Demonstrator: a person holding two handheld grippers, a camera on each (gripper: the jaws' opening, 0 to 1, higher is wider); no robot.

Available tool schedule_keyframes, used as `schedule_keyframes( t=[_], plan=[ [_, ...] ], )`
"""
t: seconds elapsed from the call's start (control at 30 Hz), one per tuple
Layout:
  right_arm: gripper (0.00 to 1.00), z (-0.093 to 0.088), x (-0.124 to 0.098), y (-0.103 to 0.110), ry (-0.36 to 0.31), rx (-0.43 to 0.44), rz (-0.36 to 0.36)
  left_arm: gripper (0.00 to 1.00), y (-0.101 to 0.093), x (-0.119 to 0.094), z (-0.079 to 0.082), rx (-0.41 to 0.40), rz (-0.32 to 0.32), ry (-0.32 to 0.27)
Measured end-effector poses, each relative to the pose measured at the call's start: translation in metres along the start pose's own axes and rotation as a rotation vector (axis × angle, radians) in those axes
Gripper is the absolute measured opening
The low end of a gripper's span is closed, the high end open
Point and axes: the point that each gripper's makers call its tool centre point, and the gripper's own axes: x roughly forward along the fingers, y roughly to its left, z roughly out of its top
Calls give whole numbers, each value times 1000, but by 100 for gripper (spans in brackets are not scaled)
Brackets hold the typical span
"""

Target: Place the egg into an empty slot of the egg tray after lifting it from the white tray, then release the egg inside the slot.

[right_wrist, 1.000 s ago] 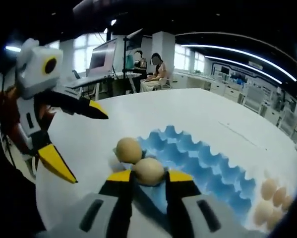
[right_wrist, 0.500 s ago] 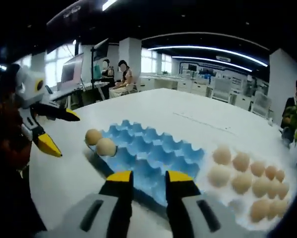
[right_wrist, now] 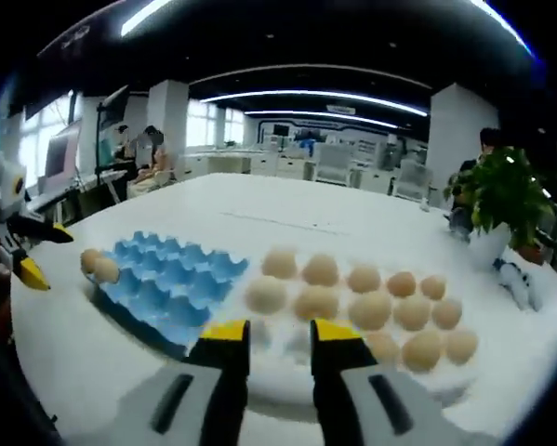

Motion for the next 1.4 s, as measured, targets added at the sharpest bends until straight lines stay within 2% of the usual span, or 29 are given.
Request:
schedule_keyframes(
  t=[0.07,0.13,0.27,0.33,0.4,0.43,0.47,0.5,0.57,0.7,0.8,1.03,1.2,1.4],
  plan=[
    [25,-5,0,-25,17,13,-73,87,1,0,0,2,2,1],
    [25,-11,1,-43,26,89,-114,87,1,0,1,0,2,-2],
    [26,-14,6,-54,35,70,-125,86,1,0,1,2,3,-1],
    [26,-21,12,-55,67,66,-116,86,1,-1,0,-1,2,1],
    [26,-23,17,-49,81,57,-90,87,1,-1,-1,1,4,5],
    [26,-31,20,-45,121,27,-71,87,2,-2,-1,0,4,5],
    [27,-31,19,-49,119,-21,-93,87,2,-2,0,-1,5,4],
    [27,-25,18,-47,72,-5,-87,86,2,-2,0,-2,6,3],
    [26,-28,16,-49,86,47,-79,87,3,-2,0,-6,10,3],
    [25,-26,15,-48,81,68,-71,86,2,-2,-1,-6,3,8],
    [25,-19,10,-49,51,109,-75,86,1,-2,0,-2,0,5],
    [25,-10,0,-45,29,101,-65,86,2,-1,2,-9,10,-6],
    [25,1,-3,-29,4,95,-16,86,2,-1,0,-11,7,1],
    [25,13,-2,8,-13,79,68,86,1,-2,-1,-13,4,3]
  ],
)
